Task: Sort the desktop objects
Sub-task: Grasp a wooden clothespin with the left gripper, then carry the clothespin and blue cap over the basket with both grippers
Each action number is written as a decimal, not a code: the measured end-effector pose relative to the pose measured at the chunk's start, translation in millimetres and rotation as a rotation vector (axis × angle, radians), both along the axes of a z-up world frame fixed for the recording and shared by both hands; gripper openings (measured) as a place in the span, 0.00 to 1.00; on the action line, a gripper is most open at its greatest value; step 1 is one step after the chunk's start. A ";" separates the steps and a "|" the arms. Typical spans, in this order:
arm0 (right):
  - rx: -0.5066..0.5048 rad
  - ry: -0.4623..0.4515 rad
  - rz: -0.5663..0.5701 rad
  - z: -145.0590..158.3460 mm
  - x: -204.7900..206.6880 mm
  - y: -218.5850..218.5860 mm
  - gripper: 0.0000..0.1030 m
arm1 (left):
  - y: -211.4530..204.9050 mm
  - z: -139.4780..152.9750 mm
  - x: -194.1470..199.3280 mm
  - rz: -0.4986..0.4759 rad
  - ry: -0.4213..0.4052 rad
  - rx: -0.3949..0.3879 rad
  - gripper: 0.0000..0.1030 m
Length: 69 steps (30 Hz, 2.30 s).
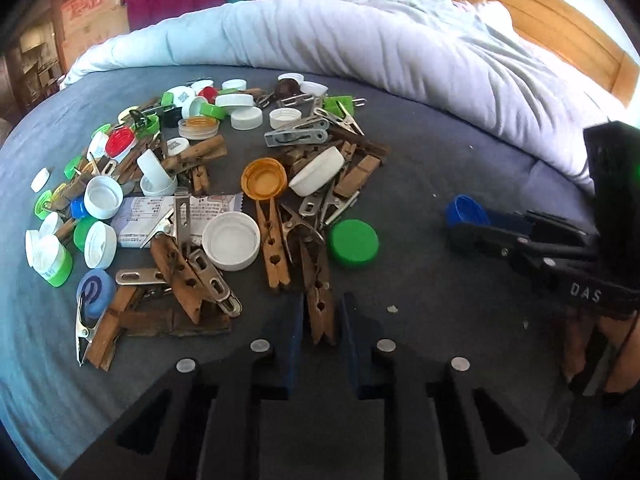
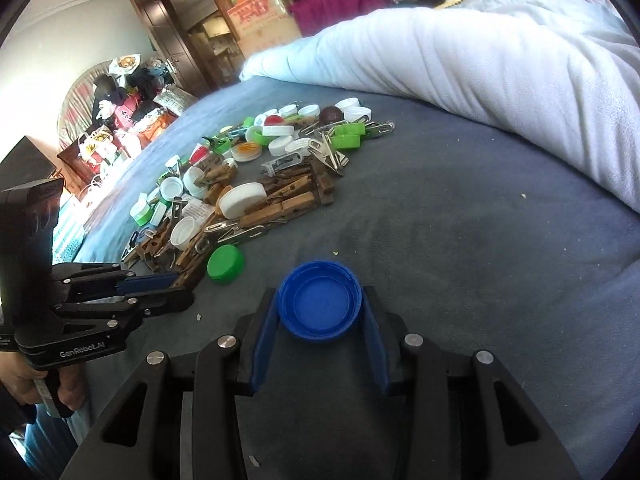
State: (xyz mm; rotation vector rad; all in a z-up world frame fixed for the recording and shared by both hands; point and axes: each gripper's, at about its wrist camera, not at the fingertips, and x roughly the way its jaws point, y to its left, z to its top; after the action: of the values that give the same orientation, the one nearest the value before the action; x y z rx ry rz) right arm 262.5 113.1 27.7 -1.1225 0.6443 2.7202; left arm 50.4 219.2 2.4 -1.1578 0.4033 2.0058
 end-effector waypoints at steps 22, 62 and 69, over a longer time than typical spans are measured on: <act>0.097 0.111 0.104 89.6 -12.7 -63.2 0.37 | -103.6 127.9 6.8 0.315 0.292 0.019 0.14; 0.239 0.270 0.439 231.1 -119.3 -270.0 0.37 | -343.0 217.4 20.8 0.731 0.445 0.149 0.14; 0.232 0.315 0.500 258.8 -150.6 -309.0 0.37 | -396.1 239.1 20.7 0.807 0.476 0.133 0.14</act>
State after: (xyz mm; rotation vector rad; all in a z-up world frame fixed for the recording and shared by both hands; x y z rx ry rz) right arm 111.9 -195.9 286.4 -0.9019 0.0654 3.3240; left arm 71.1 -176.9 241.5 -0.8039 0.0063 2.9758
